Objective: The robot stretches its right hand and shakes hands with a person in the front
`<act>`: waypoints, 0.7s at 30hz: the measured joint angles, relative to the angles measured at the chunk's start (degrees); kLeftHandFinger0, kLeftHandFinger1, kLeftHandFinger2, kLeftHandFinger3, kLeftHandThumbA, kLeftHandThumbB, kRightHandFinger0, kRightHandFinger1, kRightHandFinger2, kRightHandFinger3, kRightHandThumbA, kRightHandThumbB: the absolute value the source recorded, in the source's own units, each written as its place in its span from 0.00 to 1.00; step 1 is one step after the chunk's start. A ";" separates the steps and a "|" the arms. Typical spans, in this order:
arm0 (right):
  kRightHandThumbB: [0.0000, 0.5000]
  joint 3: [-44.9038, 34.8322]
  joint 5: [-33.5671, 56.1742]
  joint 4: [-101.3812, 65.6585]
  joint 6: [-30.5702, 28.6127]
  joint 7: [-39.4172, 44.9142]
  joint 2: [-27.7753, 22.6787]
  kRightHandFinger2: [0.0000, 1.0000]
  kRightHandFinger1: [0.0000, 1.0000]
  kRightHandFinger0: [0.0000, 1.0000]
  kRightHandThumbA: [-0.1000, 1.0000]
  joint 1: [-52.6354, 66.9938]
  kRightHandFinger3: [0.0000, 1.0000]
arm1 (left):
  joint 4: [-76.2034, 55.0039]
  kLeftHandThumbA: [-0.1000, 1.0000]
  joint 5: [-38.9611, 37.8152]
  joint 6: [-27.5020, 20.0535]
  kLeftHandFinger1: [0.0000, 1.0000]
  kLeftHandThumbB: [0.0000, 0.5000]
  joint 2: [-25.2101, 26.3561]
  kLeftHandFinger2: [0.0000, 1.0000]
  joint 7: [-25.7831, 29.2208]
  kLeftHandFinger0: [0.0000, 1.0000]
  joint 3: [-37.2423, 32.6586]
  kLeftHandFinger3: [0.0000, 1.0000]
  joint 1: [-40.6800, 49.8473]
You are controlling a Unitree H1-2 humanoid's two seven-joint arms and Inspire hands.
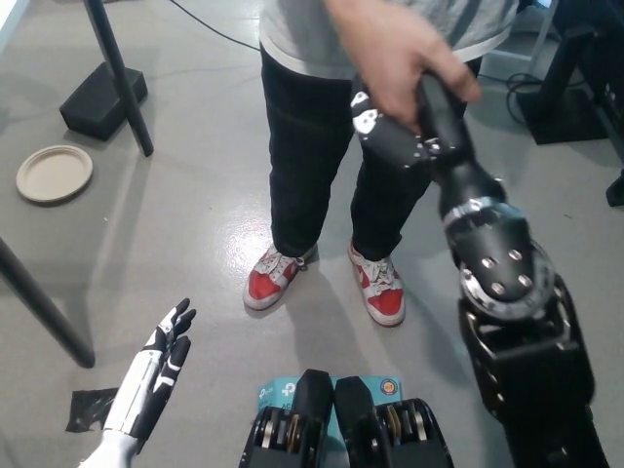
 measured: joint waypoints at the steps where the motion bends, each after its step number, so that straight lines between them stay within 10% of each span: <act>1: 0.64 -0.02 -0.05 -2.67 0.67 0.22 0.00 1.00 1.00 1.00 0.27 0.79 1.00 | 0.02 1.00 0.01 0.02 1.00 0.33 0.00 1.00 0.00 1.00 0.00 1.00 0.00; 12: 0.70 -0.24 -0.28 -15.55 6.58 3.78 -0.84 1.00 1.00 1.00 0.34 2.12 1.00 | 0.02 1.00 0.07 0.01 1.00 0.30 0.06 1.00 0.00 1.00 0.03 1.00 -0.24; 21: 0.72 -0.05 -0.49 11.35 5.75 3.91 -2.10 1.00 1.00 1.00 0.35 -1.44 1.00 | 0.02 1.00 0.09 0.02 1.00 0.31 0.07 1.00 0.00 1.00 0.09 1.00 -0.77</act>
